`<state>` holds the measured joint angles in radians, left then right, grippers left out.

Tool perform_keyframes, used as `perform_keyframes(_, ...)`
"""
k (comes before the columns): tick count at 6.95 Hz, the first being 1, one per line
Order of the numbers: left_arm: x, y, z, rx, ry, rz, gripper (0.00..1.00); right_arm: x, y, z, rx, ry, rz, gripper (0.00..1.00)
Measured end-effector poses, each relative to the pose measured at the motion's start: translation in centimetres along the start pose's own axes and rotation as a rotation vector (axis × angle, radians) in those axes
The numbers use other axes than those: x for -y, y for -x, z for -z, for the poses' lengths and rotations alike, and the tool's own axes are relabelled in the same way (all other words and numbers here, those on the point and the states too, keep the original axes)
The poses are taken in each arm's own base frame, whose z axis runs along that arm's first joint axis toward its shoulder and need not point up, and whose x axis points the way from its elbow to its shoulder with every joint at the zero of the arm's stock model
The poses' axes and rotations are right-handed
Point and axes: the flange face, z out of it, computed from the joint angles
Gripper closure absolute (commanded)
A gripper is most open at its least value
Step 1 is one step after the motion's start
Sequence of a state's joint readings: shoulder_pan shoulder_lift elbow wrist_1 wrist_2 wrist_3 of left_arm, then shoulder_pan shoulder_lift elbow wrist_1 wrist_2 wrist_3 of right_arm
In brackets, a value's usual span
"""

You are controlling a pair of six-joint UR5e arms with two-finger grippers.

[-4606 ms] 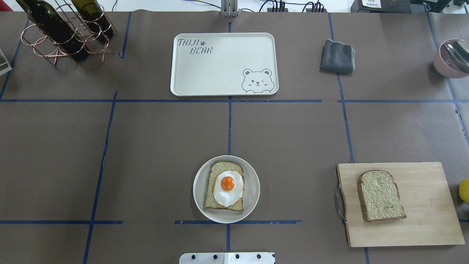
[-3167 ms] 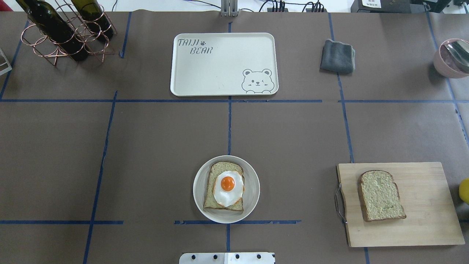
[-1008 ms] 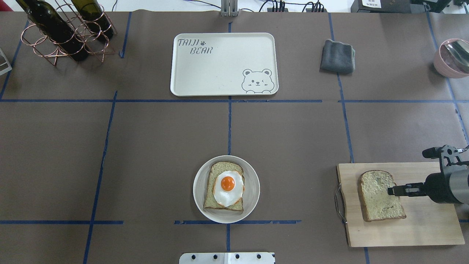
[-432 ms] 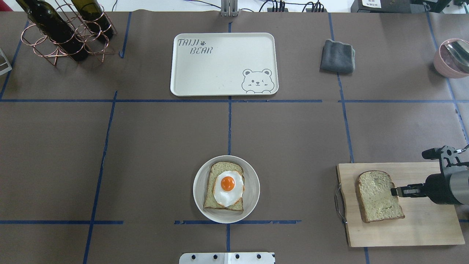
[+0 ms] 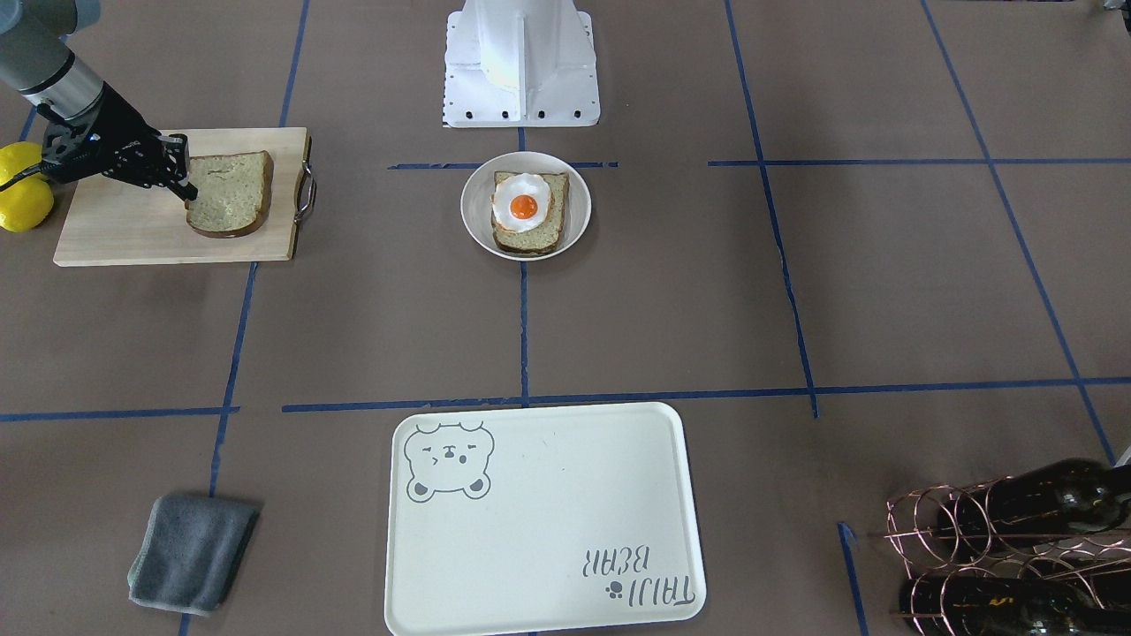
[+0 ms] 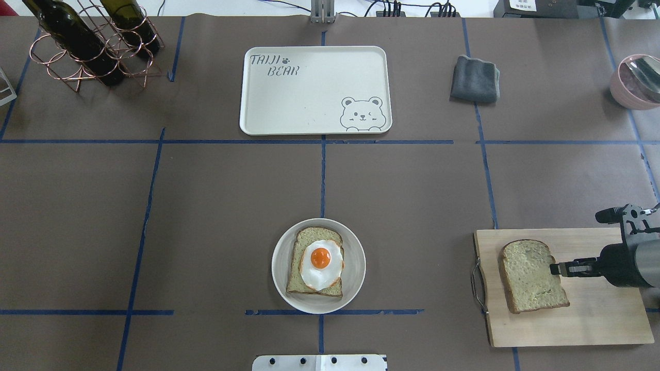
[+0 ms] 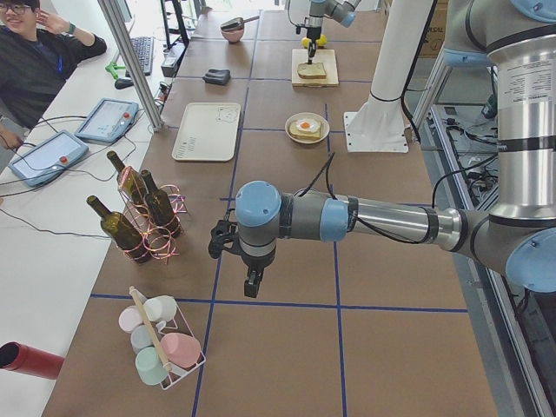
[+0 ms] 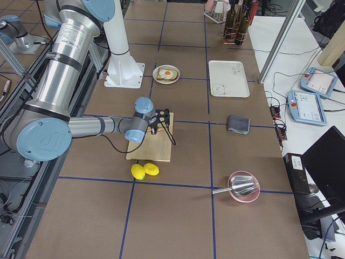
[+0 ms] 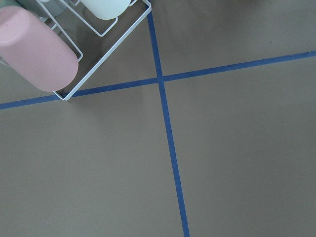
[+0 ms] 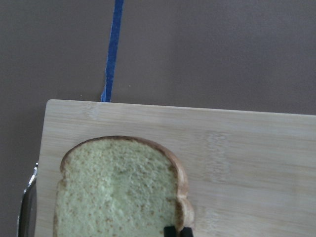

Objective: Make sandwich and place on tray
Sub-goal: 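Lift the bread slice with the right gripper toward the egg plate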

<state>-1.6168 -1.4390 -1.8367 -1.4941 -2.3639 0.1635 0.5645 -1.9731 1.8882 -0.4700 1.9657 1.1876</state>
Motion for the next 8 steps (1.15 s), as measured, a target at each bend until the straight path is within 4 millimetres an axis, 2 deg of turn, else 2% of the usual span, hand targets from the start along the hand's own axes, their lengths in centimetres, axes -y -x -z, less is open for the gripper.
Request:
perform_keyframes(2,-0.1,-0.1,0.2,0.001,-0.004,-0.001,0.00,1.1,2.6,2.2,0.083,0.008,0.000,1.00)
perform_keyframes(3,-0.2,0.0,0.5,0.003,-0.009,0.001,0.00,2.0,4.4,2.5,0.122,0.000,0.005,1.00)
perform_keyframes(4,-0.2,0.1,0.7,0.005,-0.014,0.005,0.00,3.5,7.0,2.3,0.171,-0.018,-0.004,1.00)
perform_keyframes(6,-0.2,0.2,1.0,0.008,-0.020,0.007,0.00,7.2,14.2,1.7,0.275,-0.042,-0.065,1.00)
perform_keyframes(8,0.0,0.1,1.1,0.007,-0.024,0.004,0.00,10.9,21.7,0.7,0.280,-0.039,-0.111,1.00)
